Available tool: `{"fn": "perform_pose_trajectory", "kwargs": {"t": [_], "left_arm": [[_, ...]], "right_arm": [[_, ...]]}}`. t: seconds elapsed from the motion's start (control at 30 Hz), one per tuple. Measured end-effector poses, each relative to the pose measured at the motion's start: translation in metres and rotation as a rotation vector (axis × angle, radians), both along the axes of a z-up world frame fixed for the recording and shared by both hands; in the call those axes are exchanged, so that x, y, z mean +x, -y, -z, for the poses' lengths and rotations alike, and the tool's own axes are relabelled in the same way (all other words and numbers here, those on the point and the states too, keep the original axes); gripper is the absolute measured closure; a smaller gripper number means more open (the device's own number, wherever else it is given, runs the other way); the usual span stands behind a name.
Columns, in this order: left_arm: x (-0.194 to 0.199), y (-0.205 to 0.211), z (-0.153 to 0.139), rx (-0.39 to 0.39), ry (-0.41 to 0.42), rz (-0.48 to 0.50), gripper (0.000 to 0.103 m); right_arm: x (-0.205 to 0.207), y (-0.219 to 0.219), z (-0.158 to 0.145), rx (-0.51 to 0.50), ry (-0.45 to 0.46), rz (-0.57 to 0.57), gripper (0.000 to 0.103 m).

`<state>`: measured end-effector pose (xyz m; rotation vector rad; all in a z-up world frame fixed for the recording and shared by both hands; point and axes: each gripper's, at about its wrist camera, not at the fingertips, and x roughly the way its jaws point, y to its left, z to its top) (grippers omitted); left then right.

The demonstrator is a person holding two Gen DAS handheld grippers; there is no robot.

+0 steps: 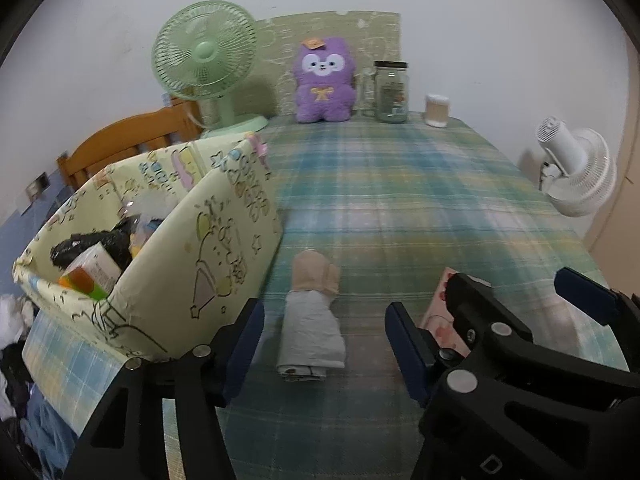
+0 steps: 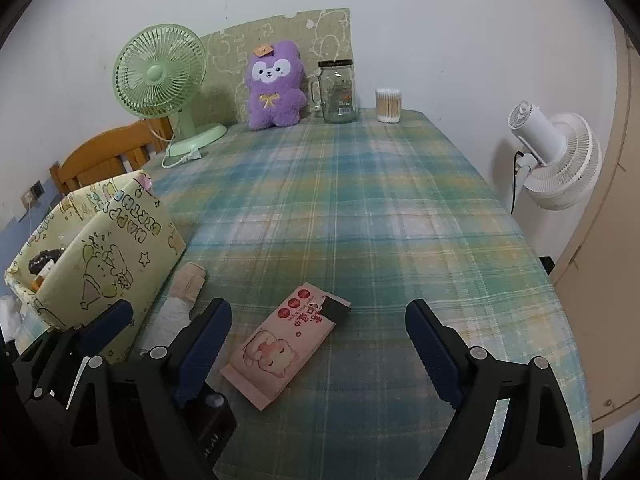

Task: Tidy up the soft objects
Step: 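Grasp the white rolled sock with the left tool while the right tool grasps the pink card pack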

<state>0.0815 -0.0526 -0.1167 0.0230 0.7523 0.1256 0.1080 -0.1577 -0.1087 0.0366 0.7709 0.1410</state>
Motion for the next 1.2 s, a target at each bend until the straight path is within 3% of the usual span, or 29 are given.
{"fn": "perform_pose_trajectory", "kwargs": {"t": [0.23, 0.33, 0.47, 0.97, 1.2], "left_arm": [[0.008, -0.006, 0.019, -0.032, -0.089, -0.04, 0.054], [0.006, -0.006, 0.019, -0.037, -0.079, -0.034, 0.059], [0.005, -0.003, 0.017, -0.048, -0.078, 0.019, 0.079], [0.003, 0.025, 0.015, -0.093, -0.083, 0.206, 0.08], [0.003, 0.023, 0.012, -0.059, -0.064, 0.181, 0.08]], "right_arm": [[0.007, -0.002, 0.015, -0.012, -0.05, -0.006, 0.015], [0.008, -0.003, 0.019, -0.006, -0.062, -0.015, 0.015], [0.01, -0.003, 0.02, -0.003, -0.069, -0.015, 0.015], [0.009, 0.016, 0.026, -0.011, -0.108, 0.057, 0.019], [0.008, 0.018, 0.024, 0.008, -0.106, 0.062, 0.02]]}}
